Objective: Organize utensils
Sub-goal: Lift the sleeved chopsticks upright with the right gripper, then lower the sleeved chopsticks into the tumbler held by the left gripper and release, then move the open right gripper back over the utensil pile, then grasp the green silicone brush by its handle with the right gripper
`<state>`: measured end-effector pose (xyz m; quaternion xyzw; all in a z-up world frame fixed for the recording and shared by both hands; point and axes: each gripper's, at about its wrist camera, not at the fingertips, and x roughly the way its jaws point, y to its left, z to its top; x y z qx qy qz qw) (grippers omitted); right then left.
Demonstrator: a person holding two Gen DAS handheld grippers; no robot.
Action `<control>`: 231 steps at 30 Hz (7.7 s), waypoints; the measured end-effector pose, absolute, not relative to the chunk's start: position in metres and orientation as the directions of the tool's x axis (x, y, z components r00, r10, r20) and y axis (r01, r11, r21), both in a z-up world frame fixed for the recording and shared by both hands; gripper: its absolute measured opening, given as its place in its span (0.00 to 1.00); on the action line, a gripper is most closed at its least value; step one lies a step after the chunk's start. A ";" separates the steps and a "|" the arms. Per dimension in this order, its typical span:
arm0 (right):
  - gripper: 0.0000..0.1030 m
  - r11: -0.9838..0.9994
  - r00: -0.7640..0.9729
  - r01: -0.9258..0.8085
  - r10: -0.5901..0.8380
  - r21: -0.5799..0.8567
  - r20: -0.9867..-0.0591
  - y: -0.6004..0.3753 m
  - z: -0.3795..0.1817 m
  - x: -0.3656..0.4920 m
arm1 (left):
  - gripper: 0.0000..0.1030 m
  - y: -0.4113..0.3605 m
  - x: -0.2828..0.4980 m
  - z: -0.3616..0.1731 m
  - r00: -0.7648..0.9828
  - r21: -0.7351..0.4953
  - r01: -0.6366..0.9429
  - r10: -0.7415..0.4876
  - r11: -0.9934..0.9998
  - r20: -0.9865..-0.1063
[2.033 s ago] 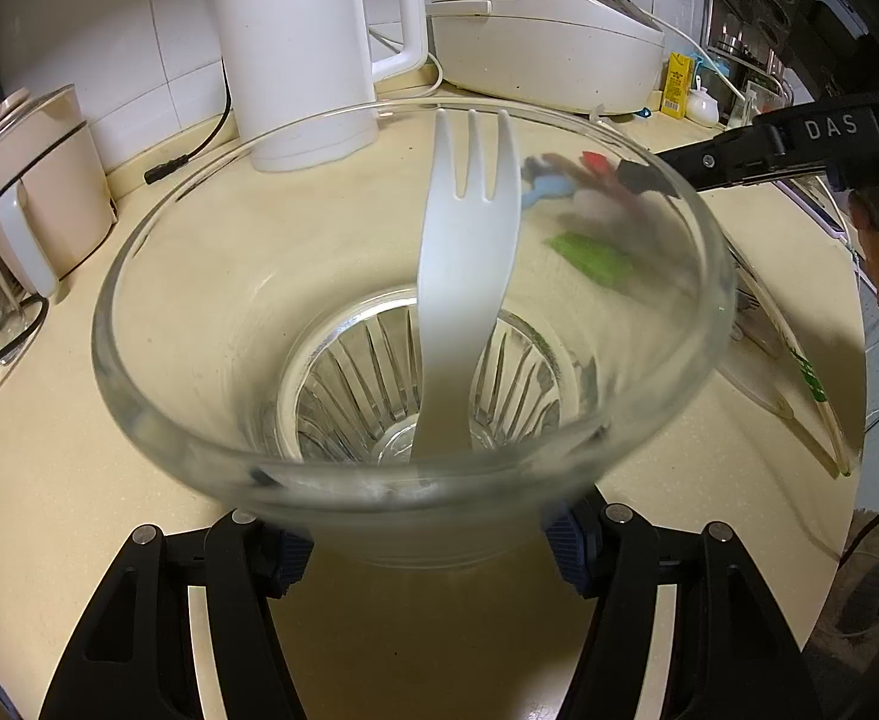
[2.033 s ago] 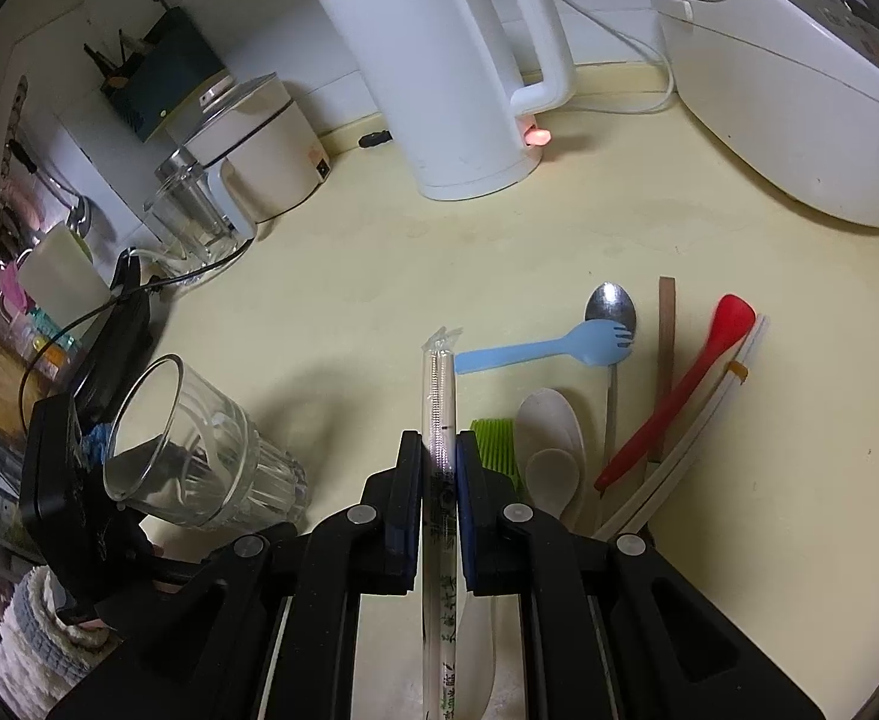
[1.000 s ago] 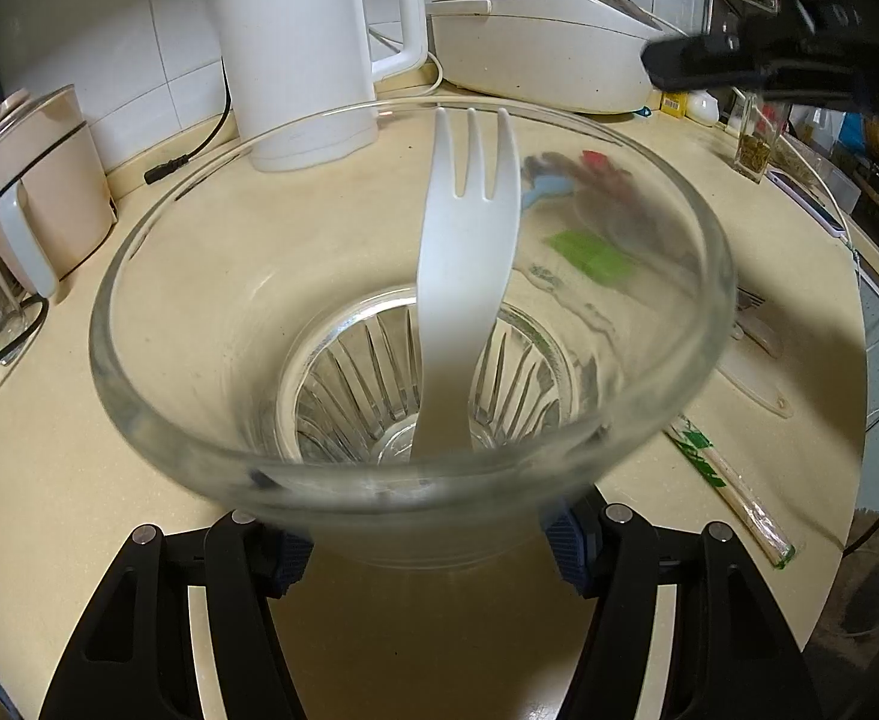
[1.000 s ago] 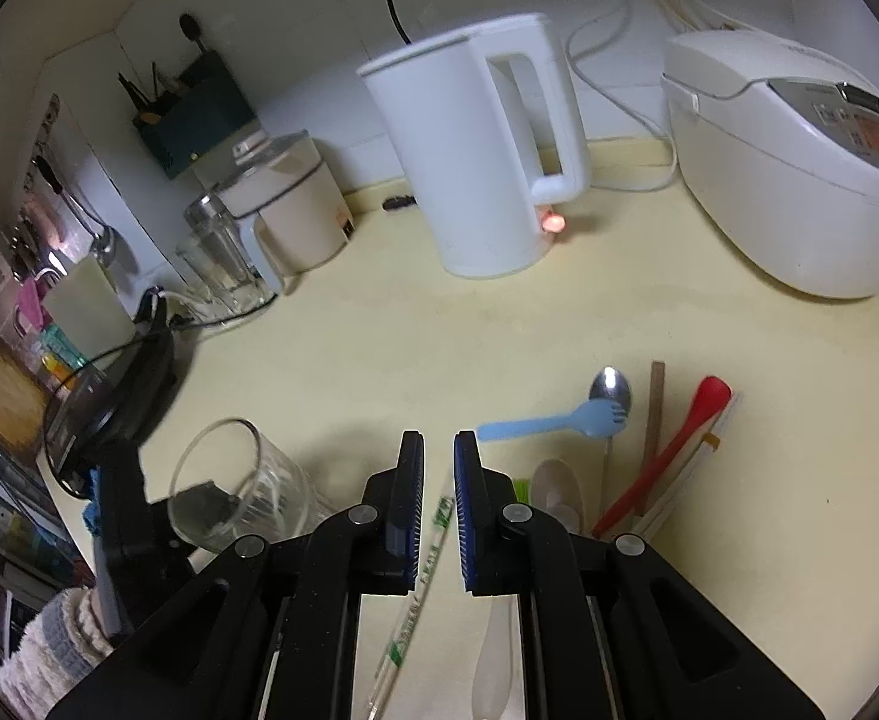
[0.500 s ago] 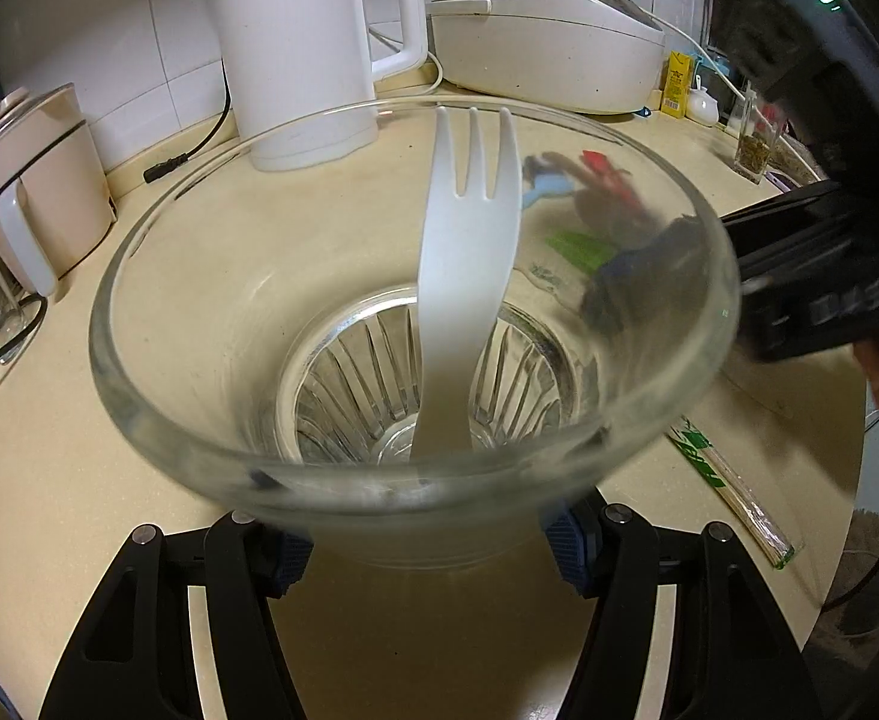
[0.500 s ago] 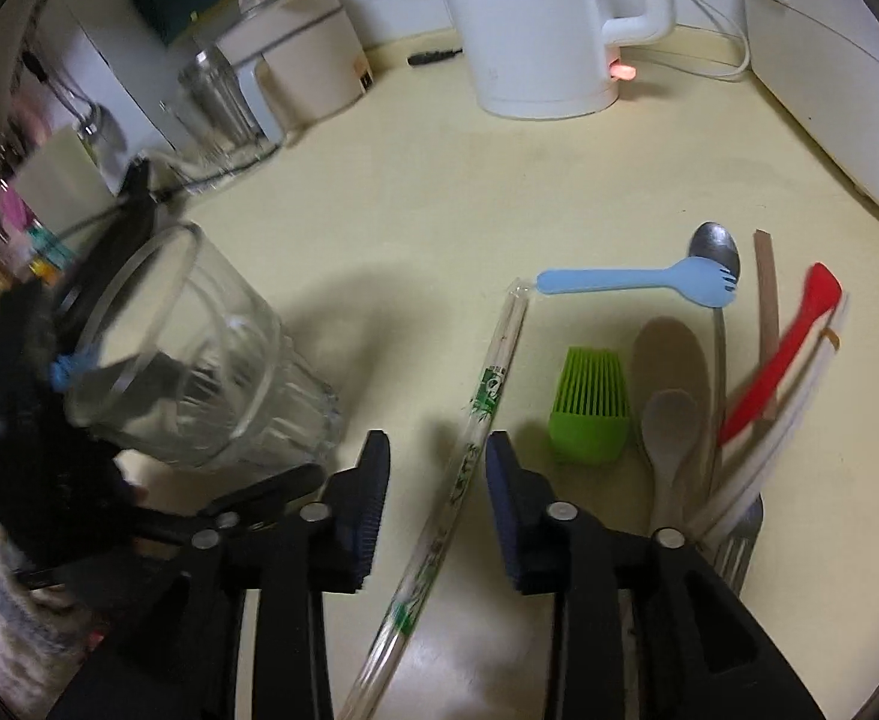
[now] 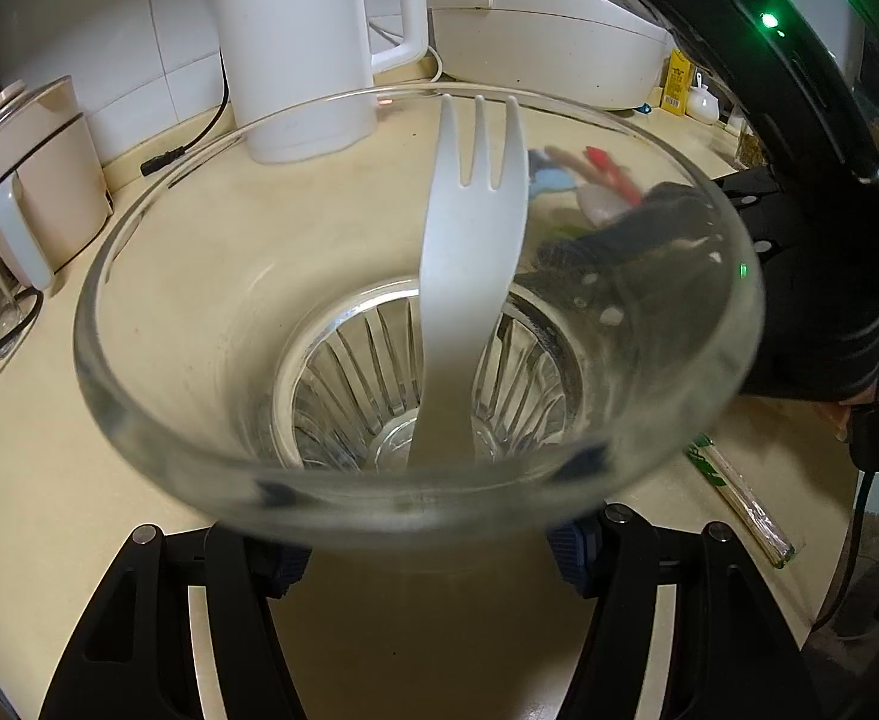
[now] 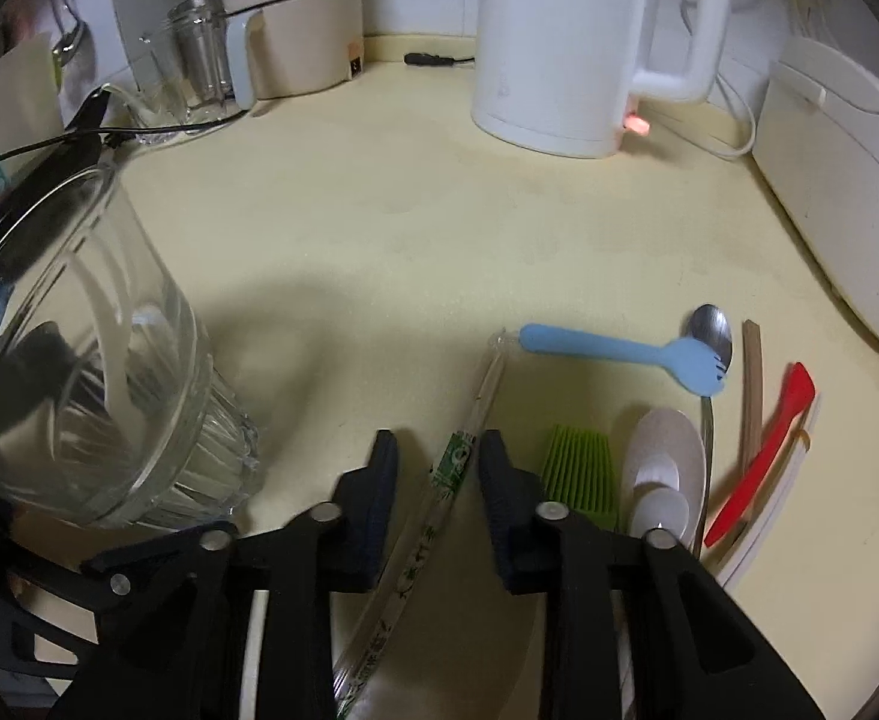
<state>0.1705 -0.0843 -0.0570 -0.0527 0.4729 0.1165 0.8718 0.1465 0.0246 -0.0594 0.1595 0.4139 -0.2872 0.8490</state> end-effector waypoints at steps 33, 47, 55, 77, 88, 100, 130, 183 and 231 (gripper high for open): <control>0.10 0.981 0.828 -0.101 0.176 0.168 -0.532 -0.182 0.087 0.100 | 0.66 0.021 0.145 -0.060 0.502 0.049 0.619 -0.347 0.784 -0.792; 0.10 0.986 0.876 -0.118 0.161 0.122 -0.455 -0.180 0.134 0.098 | 0.66 0.022 0.145 -0.060 0.503 0.050 0.619 -0.346 0.784 -0.792; 0.10 0.944 0.879 -0.273 0.323 0.186 -0.350 -0.154 0.187 0.097 | 0.66 0.022 0.145 -0.061 0.502 0.050 0.619 -0.347 0.784 -0.792; 0.10 0.865 0.692 -0.469 0.484 0.176 -0.535 -0.058 0.137 0.142 | 0.66 0.022 0.144 -0.060 0.503 0.052 0.620 -0.346 0.783 -0.792; 0.29 0.843 0.621 -0.509 0.499 0.173 -0.604 -0.033 0.115 0.153 | 0.66 0.022 0.144 -0.061 0.504 0.052 0.620 -0.346 0.783 -0.792; 0.30 0.893 0.690 -0.388 0.447 0.231 -0.569 -0.081 0.116 0.144 | 0.66 0.022 0.144 -0.061 0.504 0.052 0.620 -0.346 0.783 -0.792; 0.30 0.973 0.572 0.060 0.148 0.222 -0.807 -0.246 -0.015 0.077 | 0.66 0.022 0.144 -0.061 0.504 0.053 0.621 -0.346 0.782 -0.792; 0.19 0.967 0.509 -0.256 0.115 -0.022 -0.853 -0.117 -0.056 0.147 | 0.67 0.027 0.140 -0.060 0.497 0.045 0.622 -0.350 0.782 -0.794; 0.30 0.927 0.490 -0.372 0.239 0.047 -0.838 -0.091 -0.057 0.111 | 0.67 0.025 0.141 -0.060 0.497 0.046 0.623 -0.351 0.781 -0.794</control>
